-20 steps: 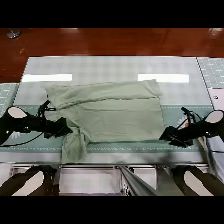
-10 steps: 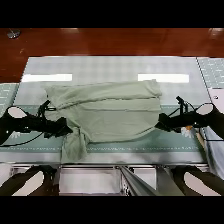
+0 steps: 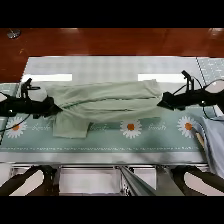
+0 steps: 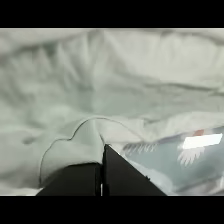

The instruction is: Fold the shirts.

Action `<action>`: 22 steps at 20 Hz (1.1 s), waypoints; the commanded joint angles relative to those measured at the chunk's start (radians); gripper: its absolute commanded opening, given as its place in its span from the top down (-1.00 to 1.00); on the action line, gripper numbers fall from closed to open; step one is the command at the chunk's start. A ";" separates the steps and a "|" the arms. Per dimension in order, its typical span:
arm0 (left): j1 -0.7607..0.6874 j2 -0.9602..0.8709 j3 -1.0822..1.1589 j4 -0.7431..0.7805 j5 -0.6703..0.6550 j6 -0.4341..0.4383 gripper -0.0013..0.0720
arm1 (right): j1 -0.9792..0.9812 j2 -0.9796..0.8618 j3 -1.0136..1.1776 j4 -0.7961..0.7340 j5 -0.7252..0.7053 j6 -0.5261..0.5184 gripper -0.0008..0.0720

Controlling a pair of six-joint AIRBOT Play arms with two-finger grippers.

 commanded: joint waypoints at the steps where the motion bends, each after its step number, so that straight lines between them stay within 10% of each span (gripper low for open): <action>1: 0.008 -0.089 0.158 -0.017 0.046 0.003 0.91 | 0.003 -0.126 0.192 0.004 -0.019 0.006 0.90; 20: -0.035 -0.592 0.610 -0.016 0.060 -0.011 0.91 | 0.004 -0.495 0.499 0.073 -0.045 0.060 0.90; 21: -0.036 -0.599 0.610 -0.017 0.043 -0.011 0.88 | 0.004 -0.503 0.499 0.098 -0.042 0.060 0.80; 22: -0.038 -0.601 0.610 -0.016 0.022 -0.011 0.40 | 0.003 -0.508 0.499 0.120 -0.041 0.056 -0.14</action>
